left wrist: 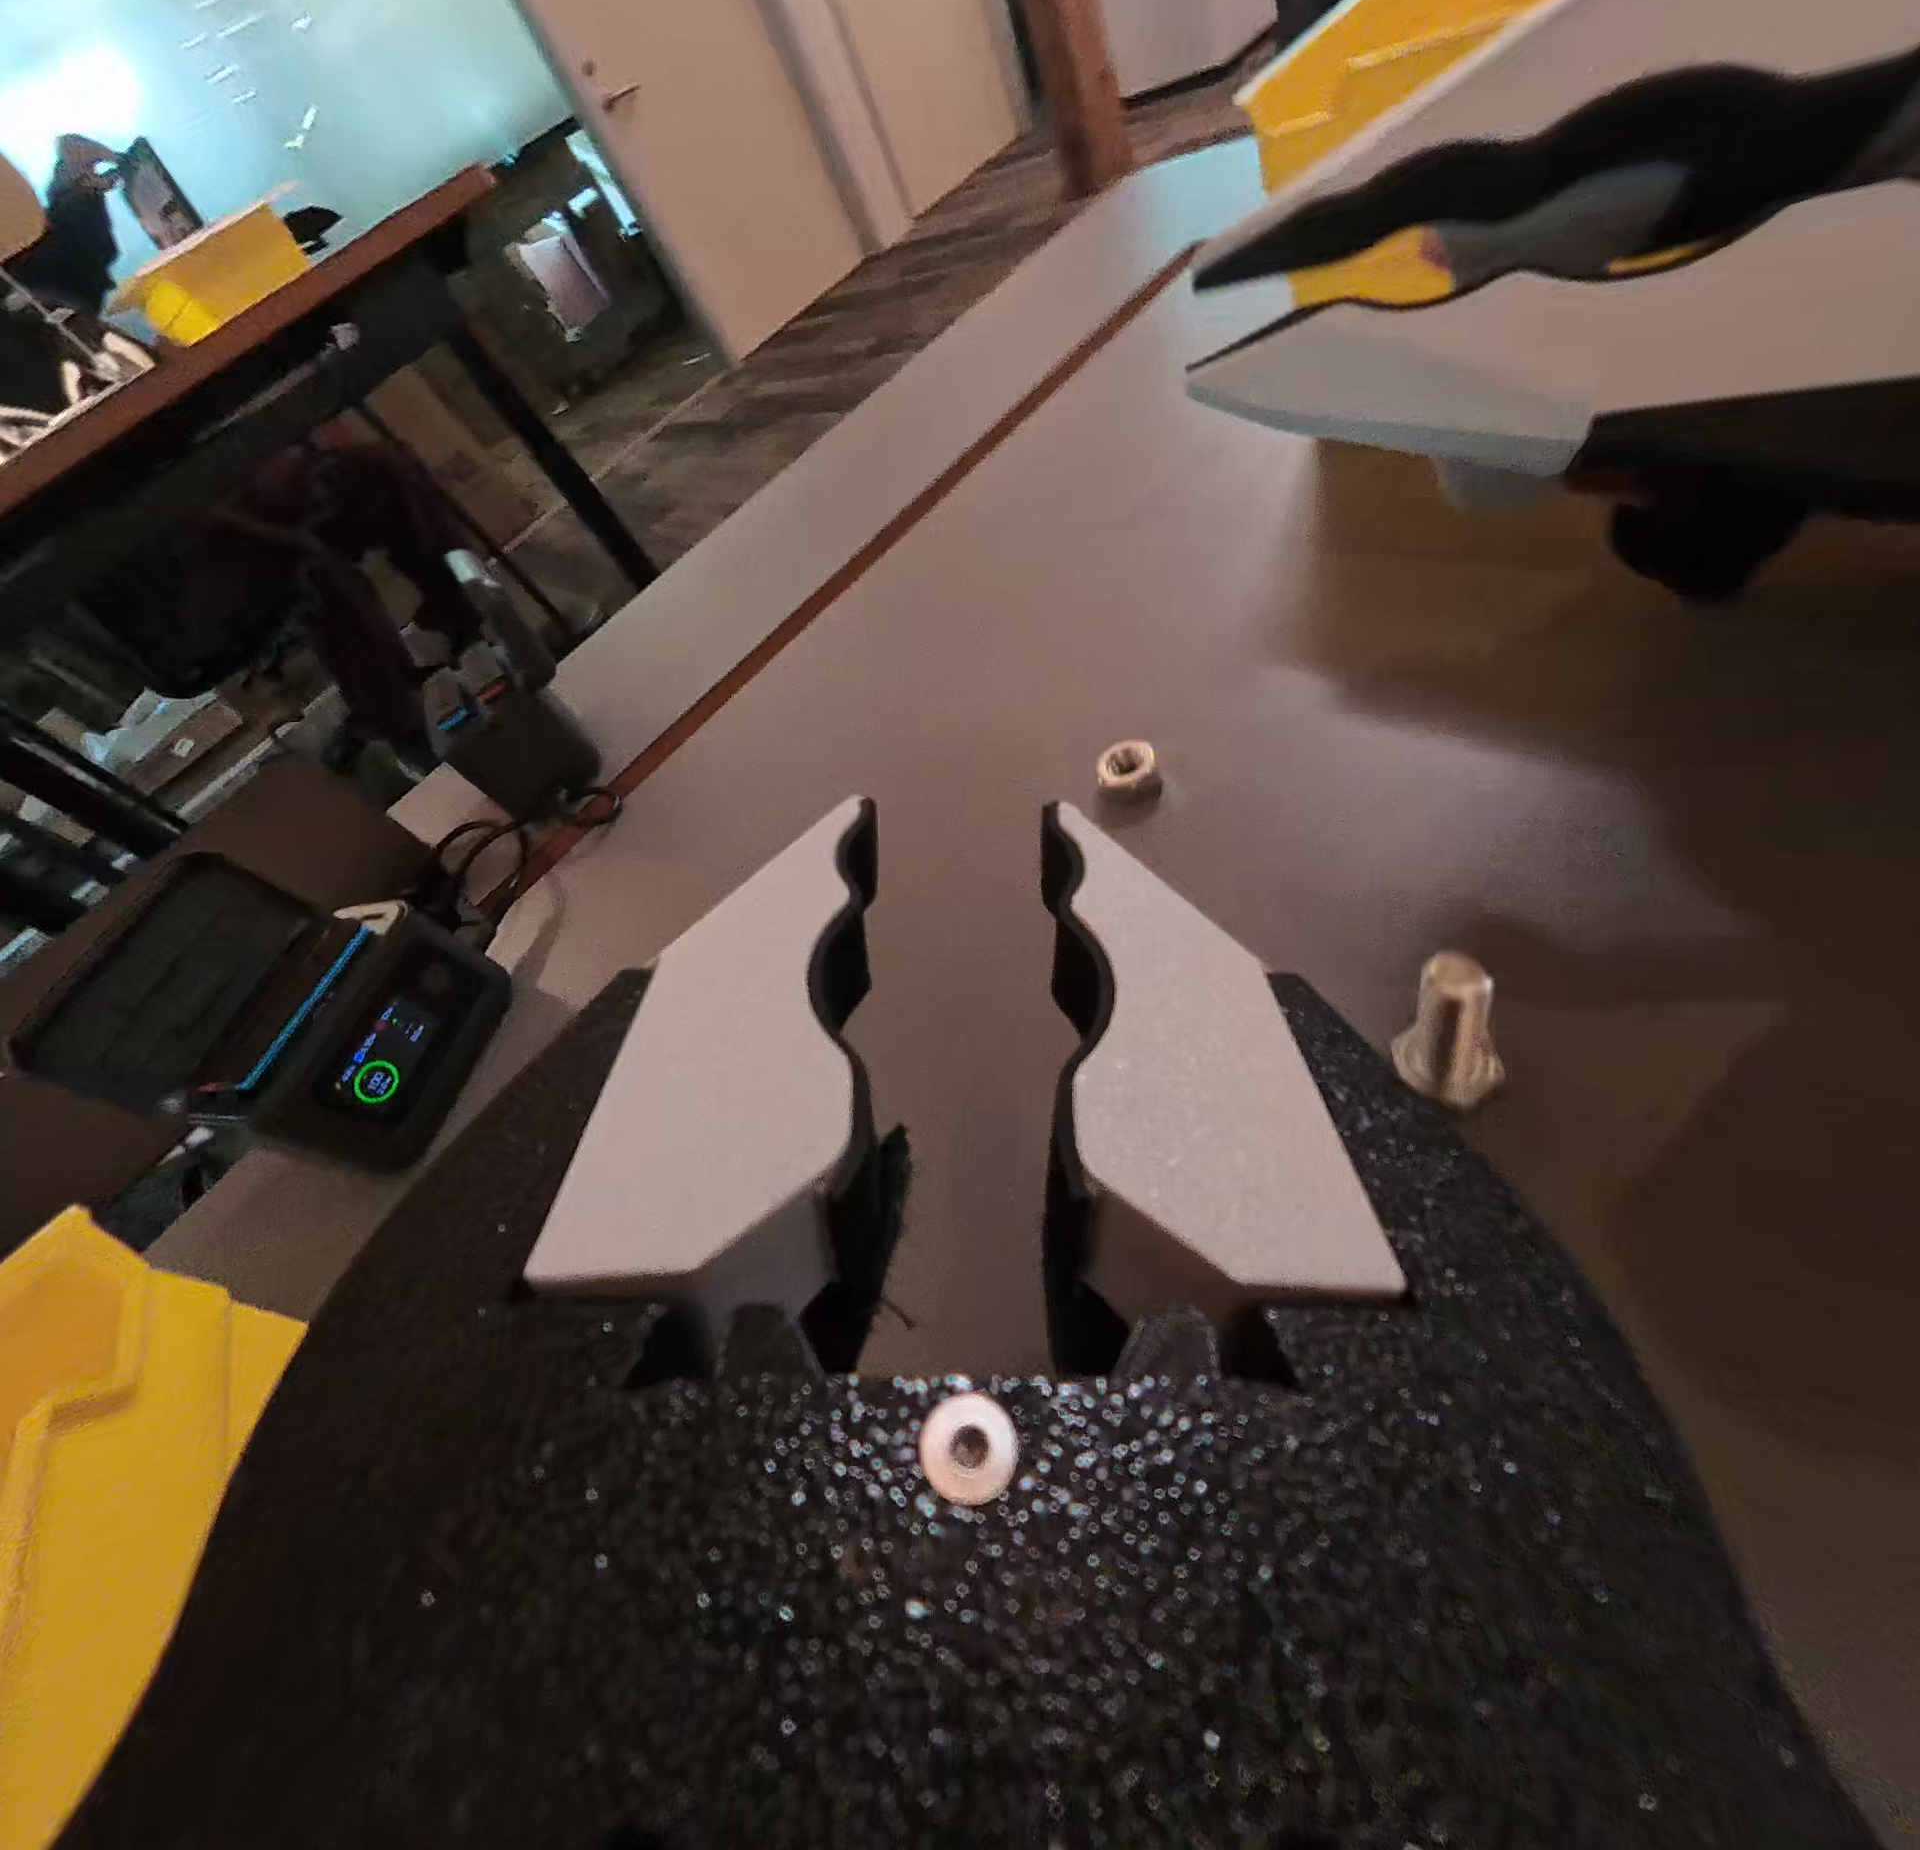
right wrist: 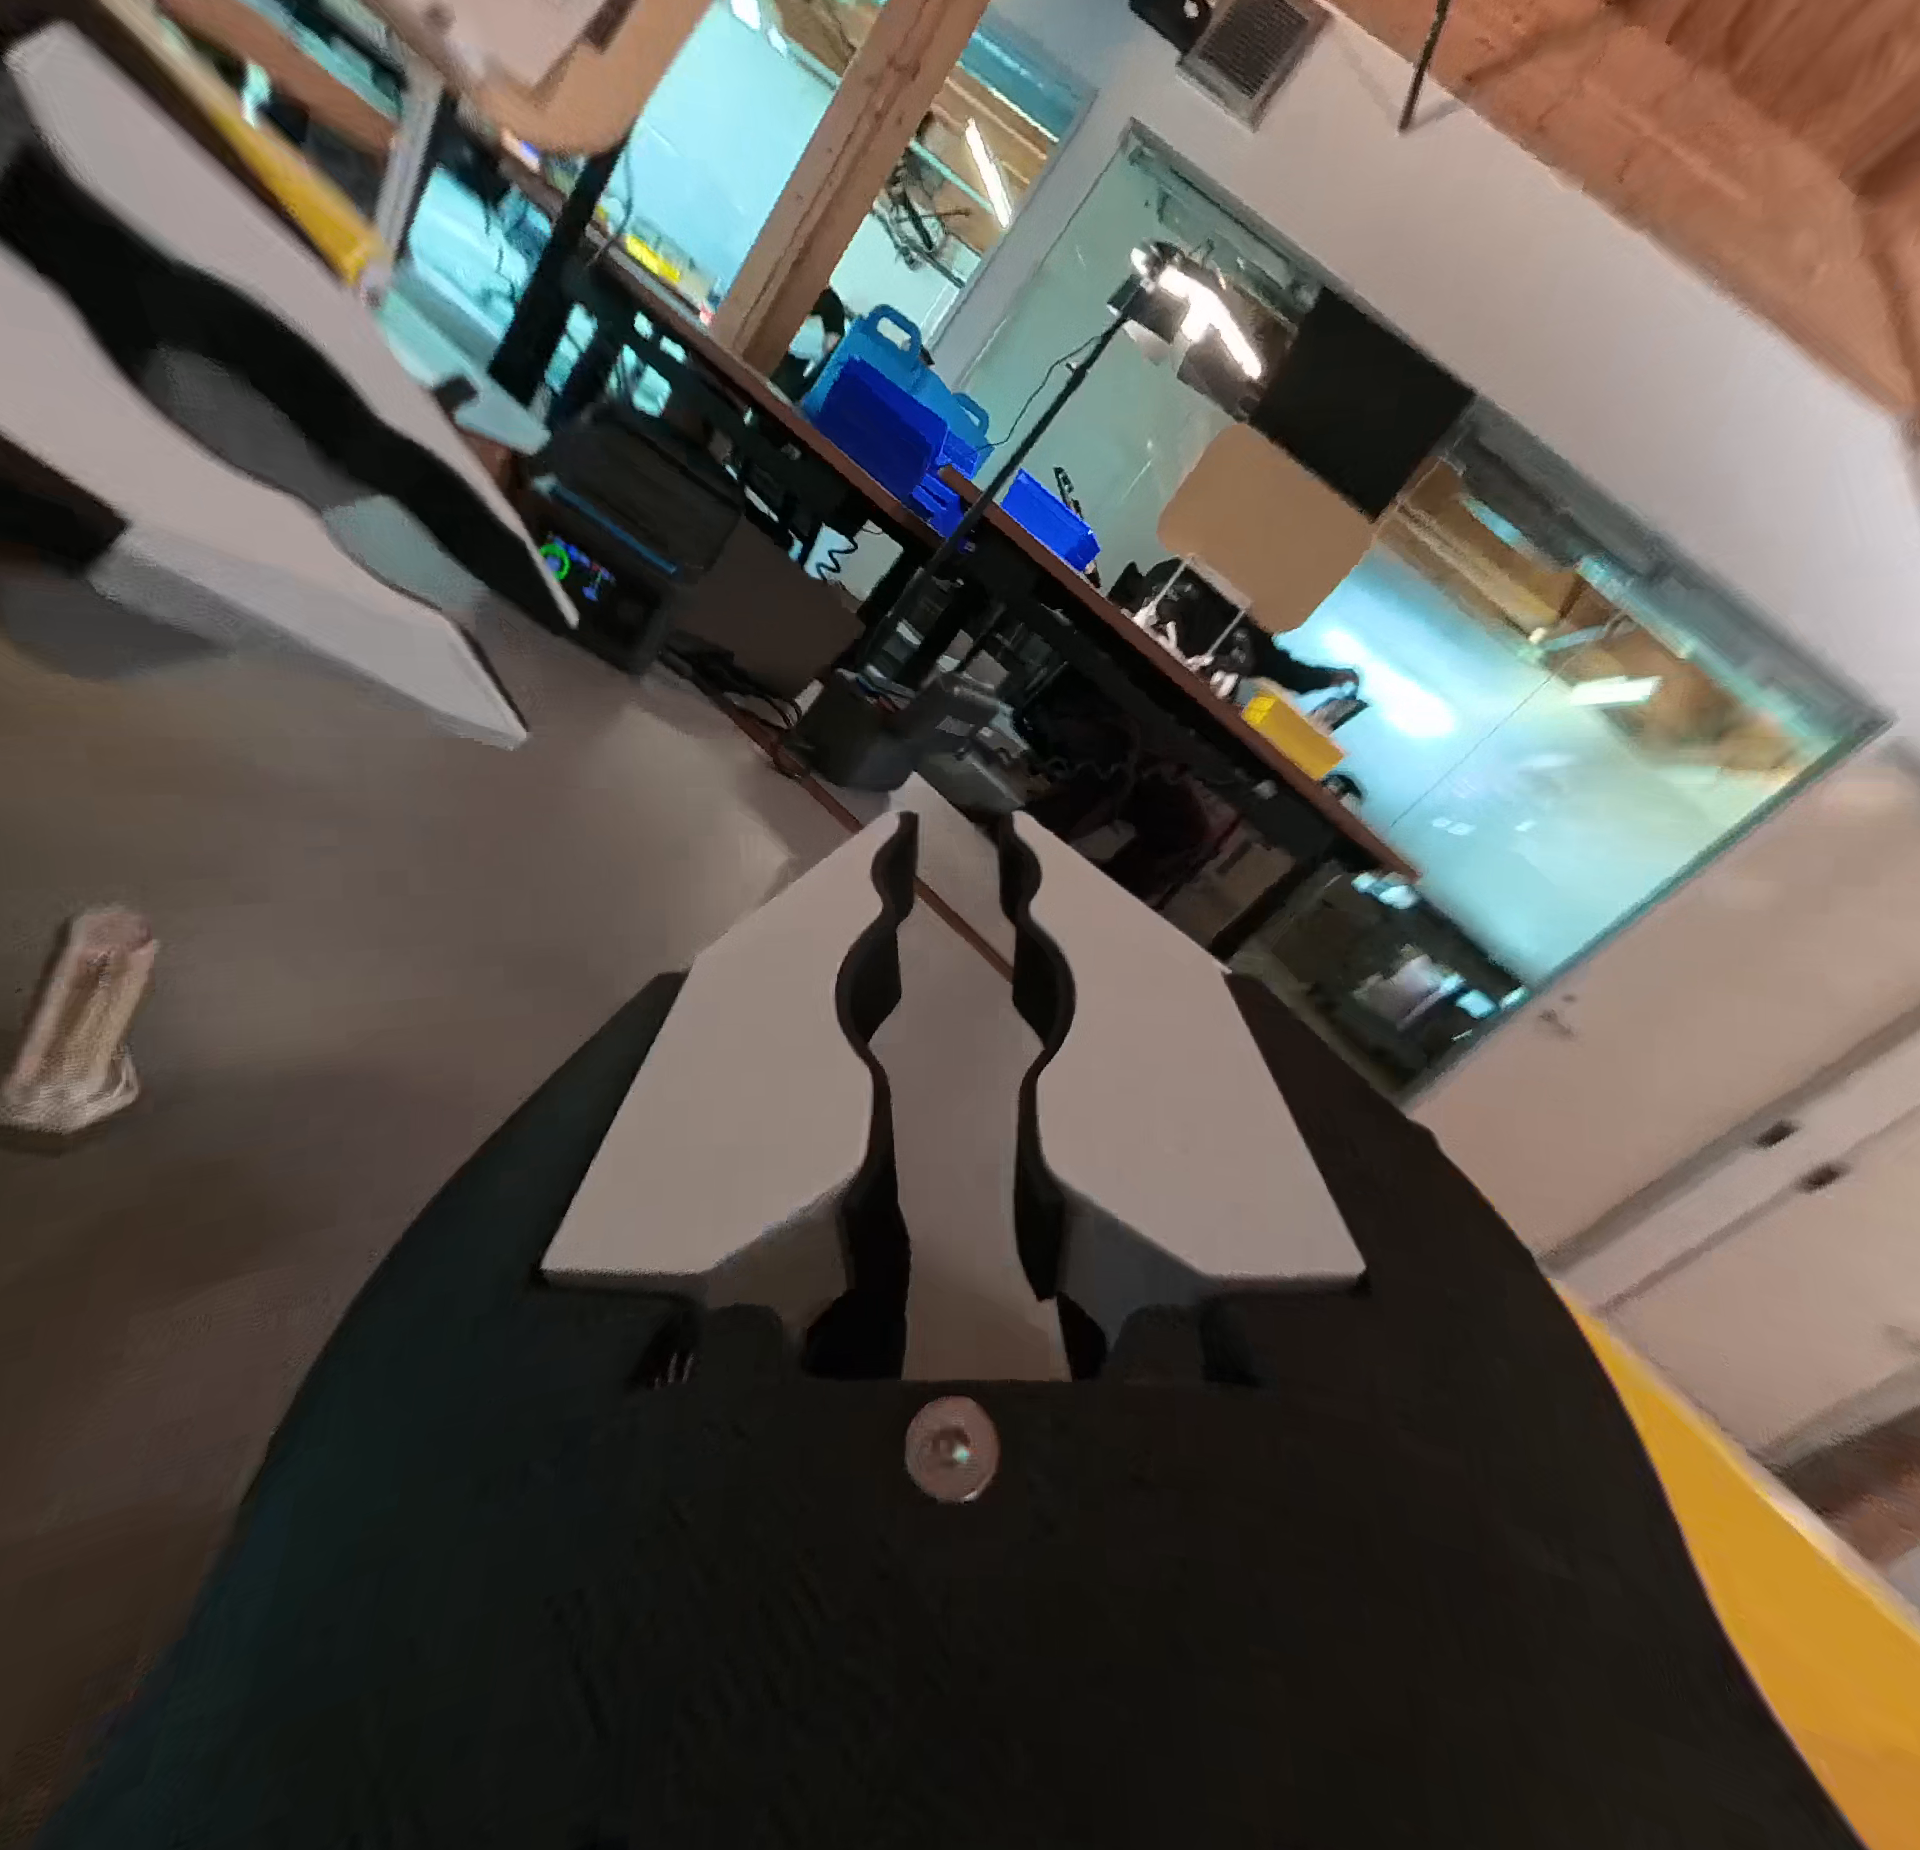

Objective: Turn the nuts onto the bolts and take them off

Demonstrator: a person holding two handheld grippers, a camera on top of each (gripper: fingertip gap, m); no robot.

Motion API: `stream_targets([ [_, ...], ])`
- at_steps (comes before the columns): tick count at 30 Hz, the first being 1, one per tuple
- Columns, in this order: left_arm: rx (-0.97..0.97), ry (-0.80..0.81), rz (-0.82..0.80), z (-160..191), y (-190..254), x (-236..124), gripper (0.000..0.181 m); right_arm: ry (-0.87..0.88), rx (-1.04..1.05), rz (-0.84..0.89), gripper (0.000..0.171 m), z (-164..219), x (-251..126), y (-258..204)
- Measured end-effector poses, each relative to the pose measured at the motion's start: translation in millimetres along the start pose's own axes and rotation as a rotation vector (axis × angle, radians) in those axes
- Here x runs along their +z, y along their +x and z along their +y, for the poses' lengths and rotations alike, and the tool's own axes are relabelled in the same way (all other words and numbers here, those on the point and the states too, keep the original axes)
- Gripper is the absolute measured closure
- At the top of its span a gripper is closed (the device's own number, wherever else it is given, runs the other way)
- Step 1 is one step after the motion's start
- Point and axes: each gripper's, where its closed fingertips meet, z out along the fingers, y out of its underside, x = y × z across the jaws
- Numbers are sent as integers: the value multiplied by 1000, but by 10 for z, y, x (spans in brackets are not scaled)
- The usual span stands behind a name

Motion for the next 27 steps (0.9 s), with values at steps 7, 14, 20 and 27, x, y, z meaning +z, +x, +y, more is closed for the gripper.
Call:
stream_targets([
  [7,-235,117,116,-39,-41,-109,144,43,113,-407,162,-306,-248,-609],
  [14,-175,171,257,-138,159,-155,131,-214,378,-851,143,-134,-493,-1029],
  [20,-92,182,476,-153,516,-263,102,-249,371,-896,150,-72,-477,-1215],
  [27,-44,111,531,-19,608,-274,99,-180,453,-807,163,-98,-387,-939],
])
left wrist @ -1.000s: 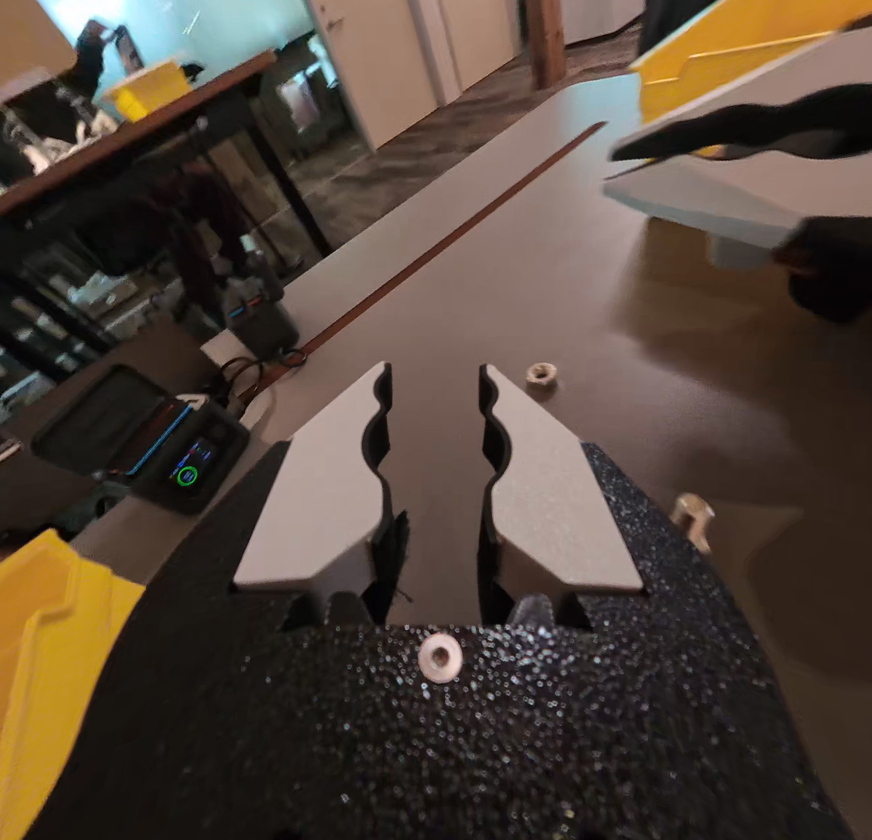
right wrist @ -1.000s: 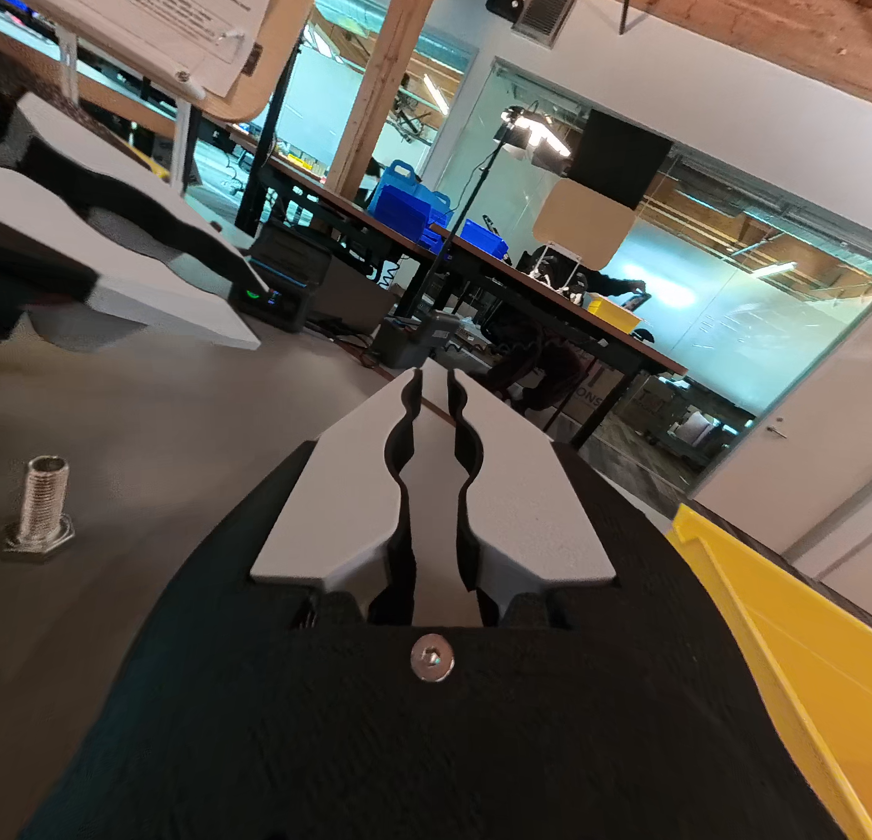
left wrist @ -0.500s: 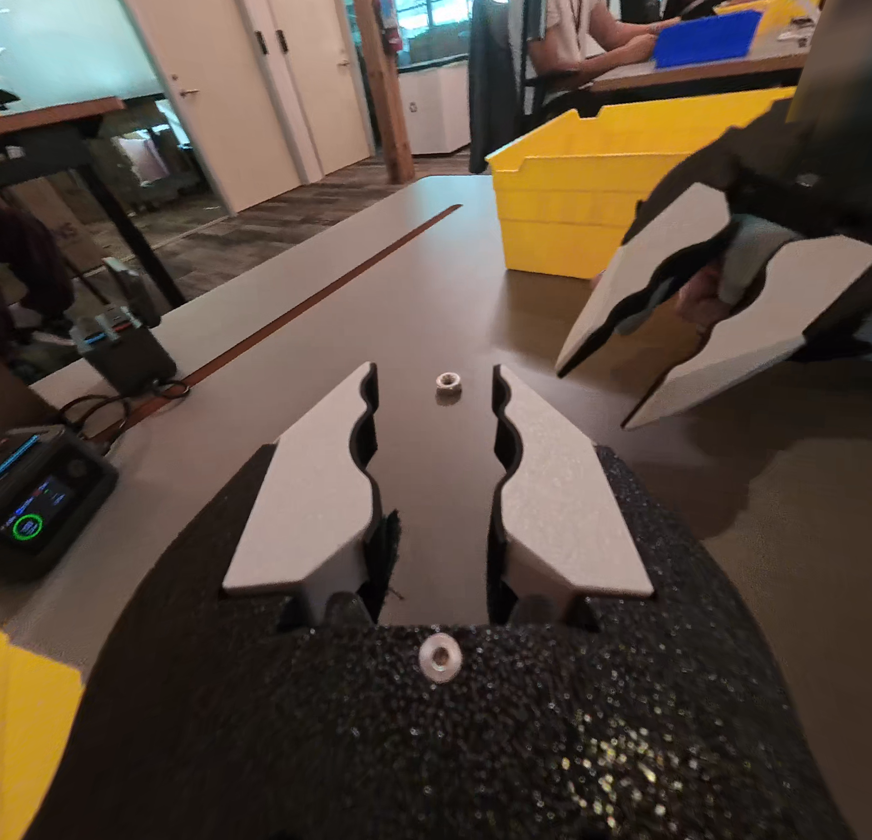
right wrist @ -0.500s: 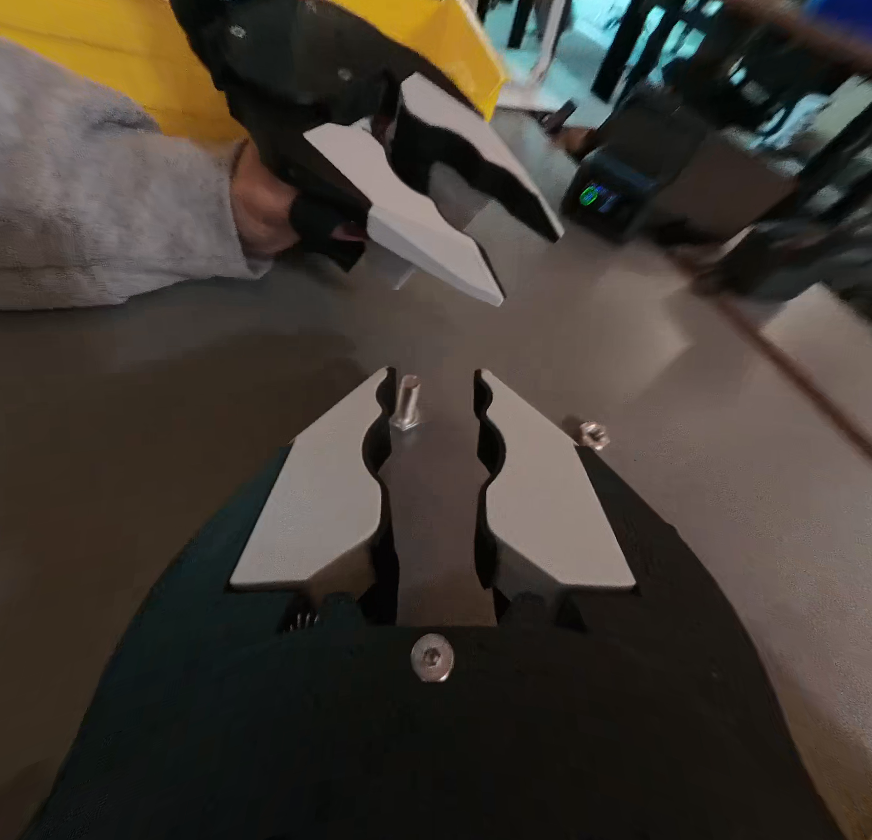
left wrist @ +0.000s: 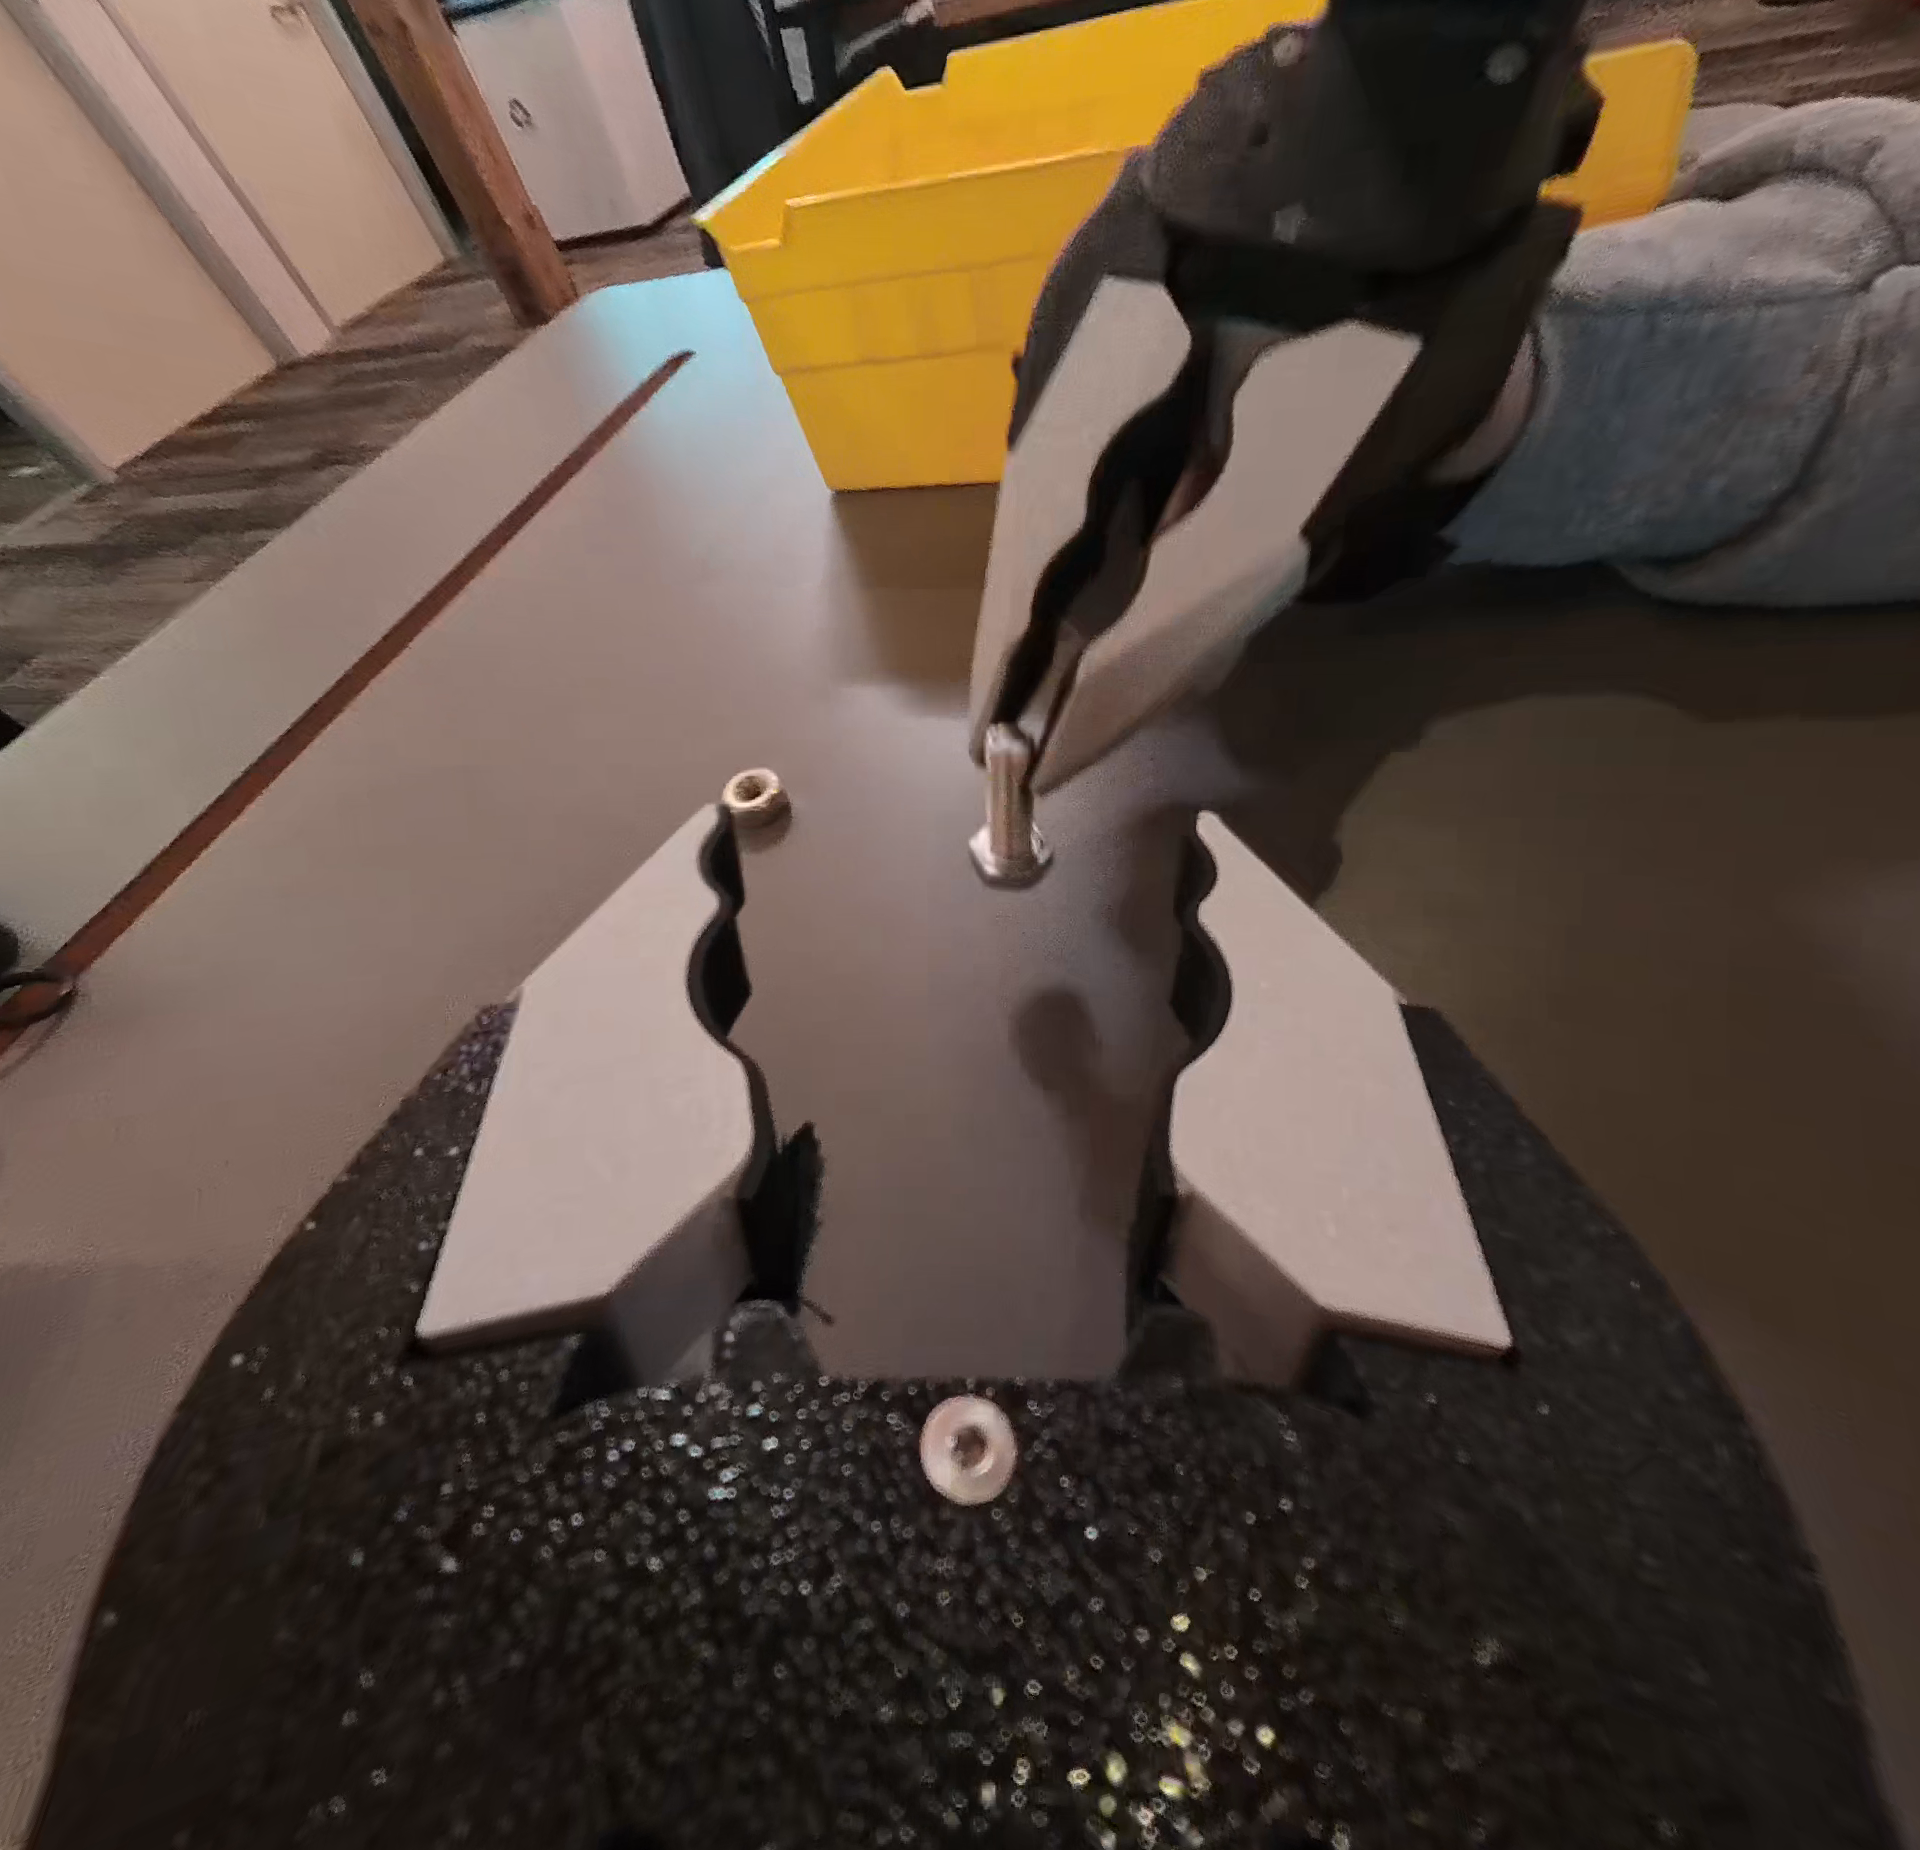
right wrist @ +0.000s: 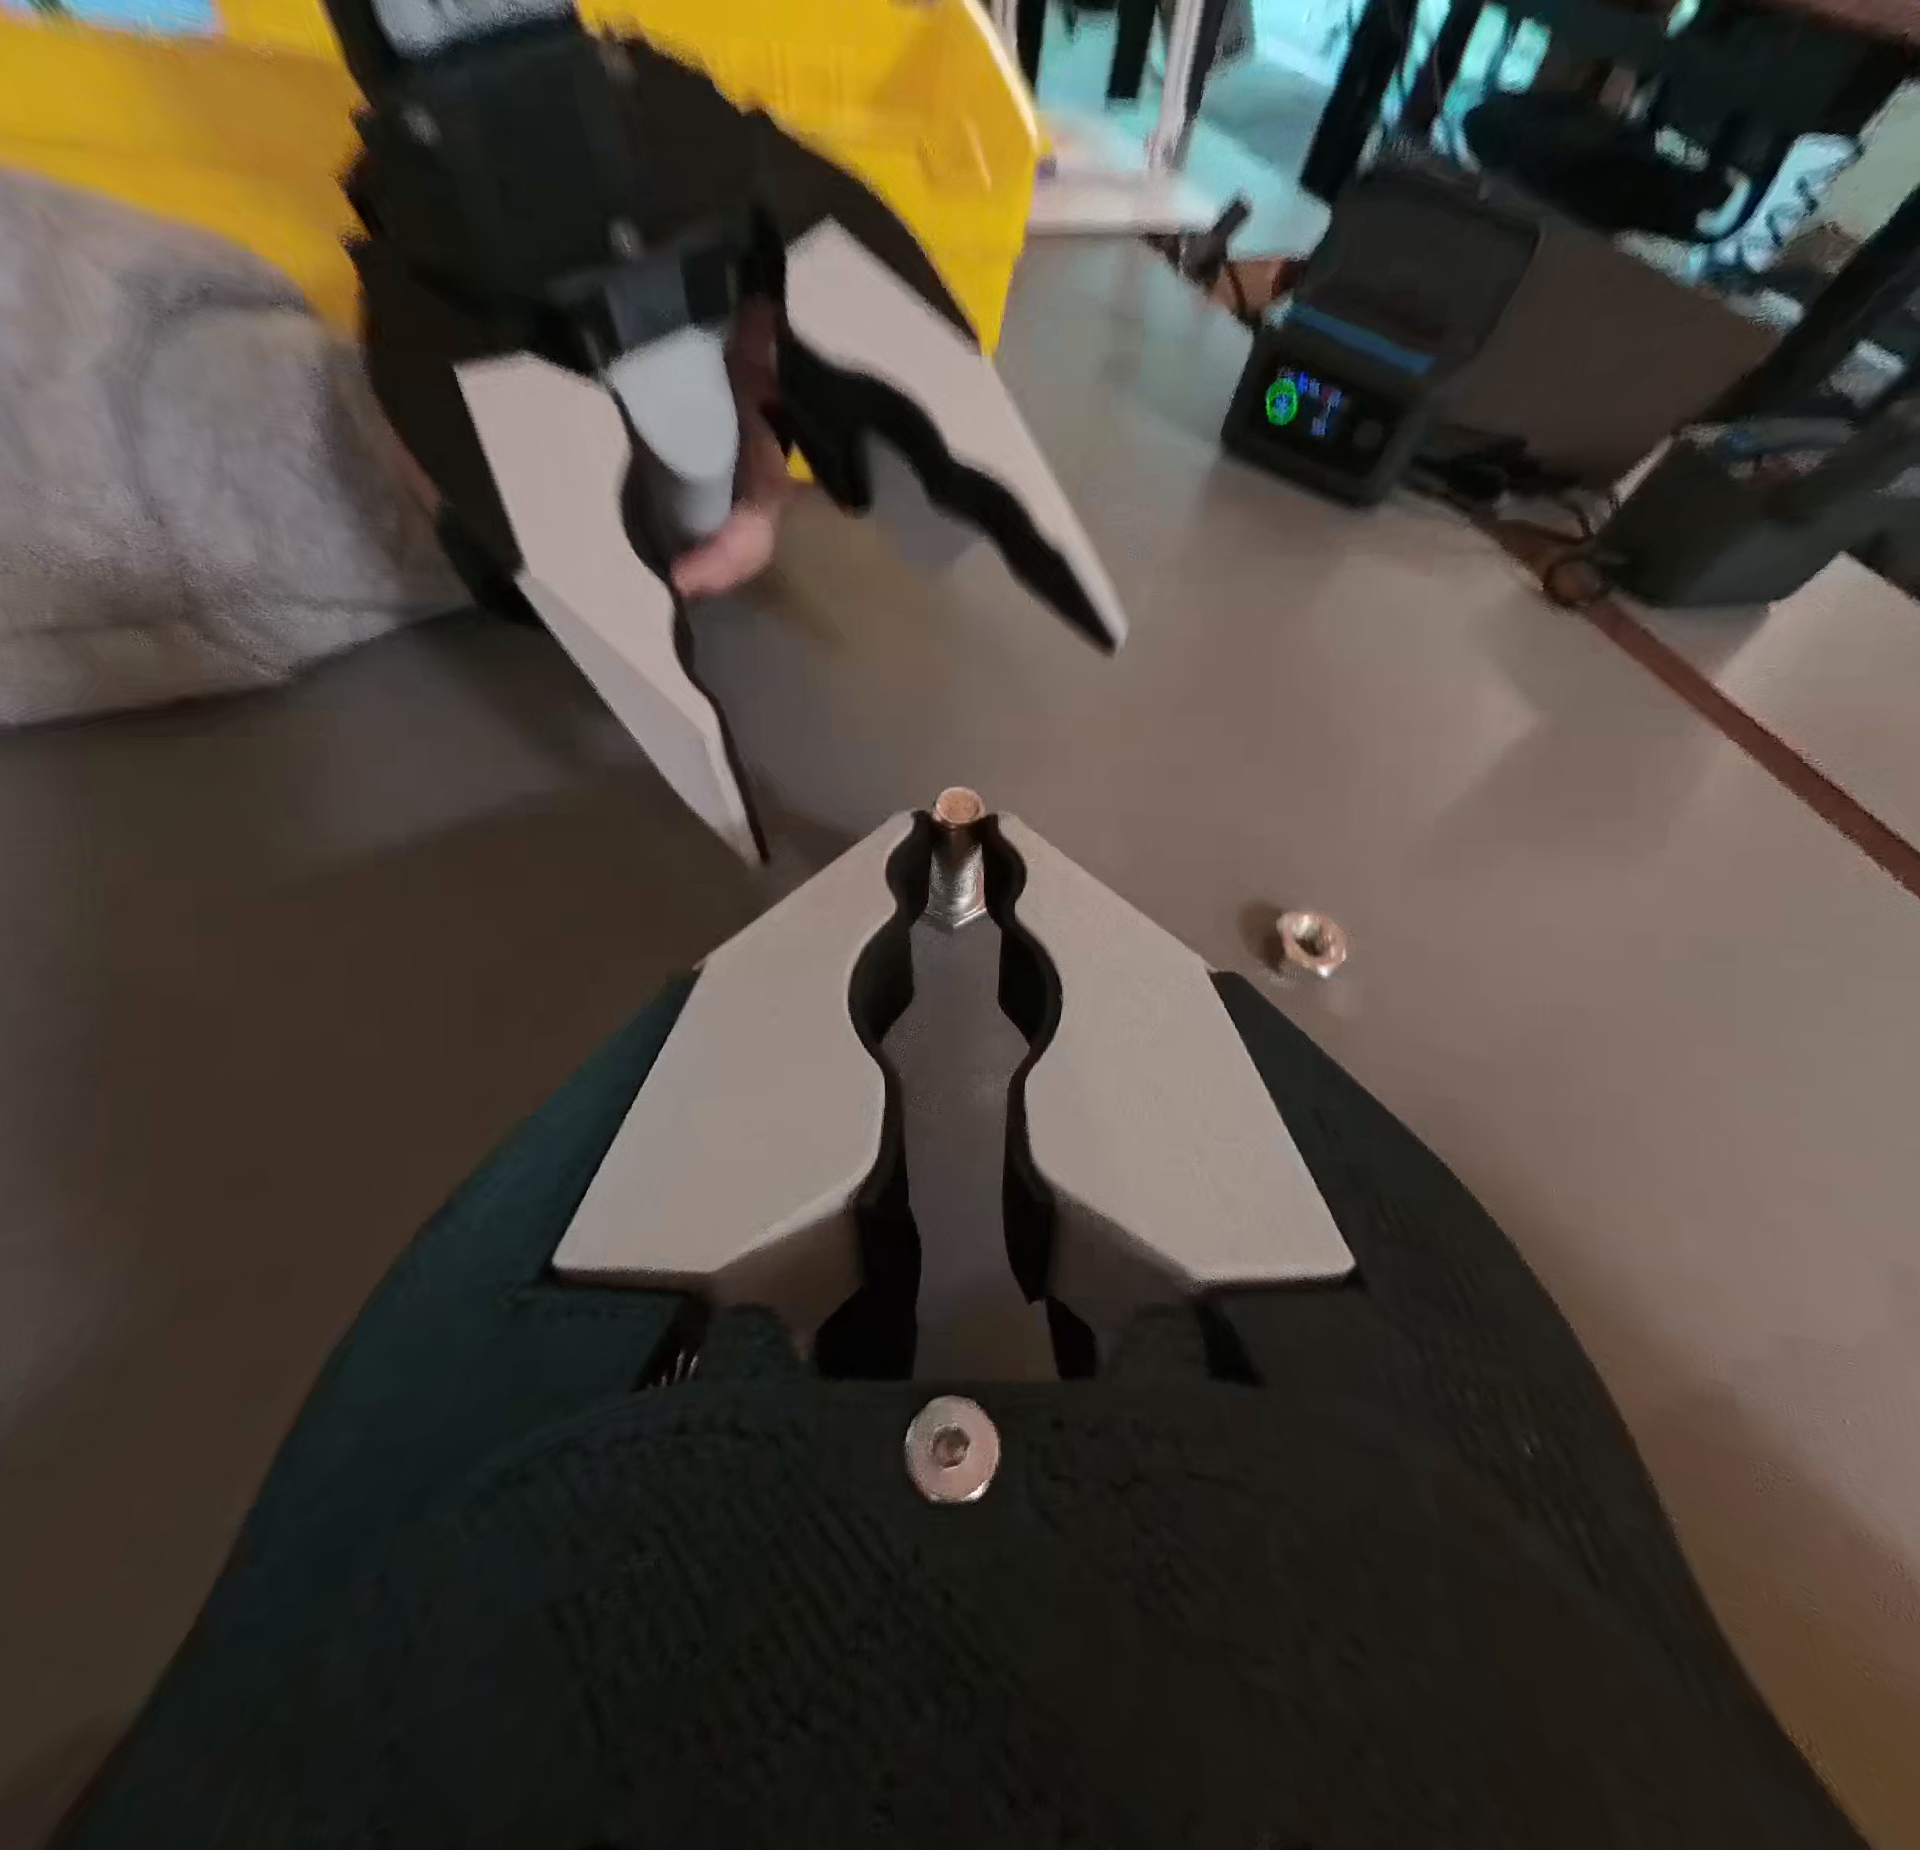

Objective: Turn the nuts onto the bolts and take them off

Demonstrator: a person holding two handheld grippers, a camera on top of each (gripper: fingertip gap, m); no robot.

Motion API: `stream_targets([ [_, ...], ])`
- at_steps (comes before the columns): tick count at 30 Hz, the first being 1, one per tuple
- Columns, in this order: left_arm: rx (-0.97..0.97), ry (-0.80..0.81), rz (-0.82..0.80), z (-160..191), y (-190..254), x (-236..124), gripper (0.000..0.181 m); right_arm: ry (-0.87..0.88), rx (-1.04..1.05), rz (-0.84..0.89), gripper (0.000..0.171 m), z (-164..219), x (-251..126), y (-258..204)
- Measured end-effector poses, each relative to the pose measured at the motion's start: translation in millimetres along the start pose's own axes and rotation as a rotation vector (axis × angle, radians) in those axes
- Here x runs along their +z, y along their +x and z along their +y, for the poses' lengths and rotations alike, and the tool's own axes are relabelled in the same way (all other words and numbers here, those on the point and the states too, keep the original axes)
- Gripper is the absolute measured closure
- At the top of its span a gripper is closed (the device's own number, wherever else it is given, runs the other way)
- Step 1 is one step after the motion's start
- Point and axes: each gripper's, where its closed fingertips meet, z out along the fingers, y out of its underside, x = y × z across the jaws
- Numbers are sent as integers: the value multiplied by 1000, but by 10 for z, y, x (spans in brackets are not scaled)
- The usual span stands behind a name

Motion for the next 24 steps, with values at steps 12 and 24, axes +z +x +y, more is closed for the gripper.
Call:
stream_targets([
  [12,-46,18,239,-79,362,28,149,221,-24,-183,163,-338,-183,-296],
  [24,-124,88,385,-199,512,-61,147,278,8,-265,163,-418,-331,-361],
])
